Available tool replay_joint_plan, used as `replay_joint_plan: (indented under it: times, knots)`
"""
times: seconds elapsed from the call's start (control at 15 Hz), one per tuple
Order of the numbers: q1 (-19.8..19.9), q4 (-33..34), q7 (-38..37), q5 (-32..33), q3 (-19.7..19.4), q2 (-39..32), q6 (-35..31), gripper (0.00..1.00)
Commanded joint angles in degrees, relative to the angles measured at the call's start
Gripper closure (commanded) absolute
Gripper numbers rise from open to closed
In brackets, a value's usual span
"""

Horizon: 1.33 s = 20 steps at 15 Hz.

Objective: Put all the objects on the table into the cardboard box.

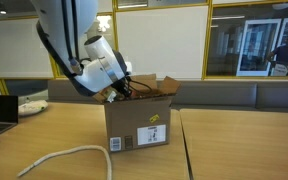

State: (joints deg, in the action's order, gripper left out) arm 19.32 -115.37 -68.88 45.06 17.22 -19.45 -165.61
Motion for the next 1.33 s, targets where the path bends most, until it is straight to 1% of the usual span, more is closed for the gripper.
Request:
replay_joint_plan:
  times: [0.0,0.33,0.47,0.73,0.93,1.13,1.27]
  knots:
    - [1.29,3.99,2.37,-3.42,1.01,-3.44,2.26,0.5]
    - [1.43,4.87,2.22,-4.38,1.19,-3.32,4.1,0.12]
    - [1.1,4.9,1.7,-4.11,1.29,-2.18,4.67,0.0]
    - [0.44,3.24,0.18,-3.09,1.56,2.35,5.14,0.0]
    - [-0.04,0.79,-0.65,-2.58,2.0,7.54,5.42,0.0]
    - [-0.28,-2.32,-0.54,-3.43,3.22,13.28,6.27,0.0]
    - [-0.45,-5.55,0.73,-5.27,4.77,17.5,7.36,0.0]
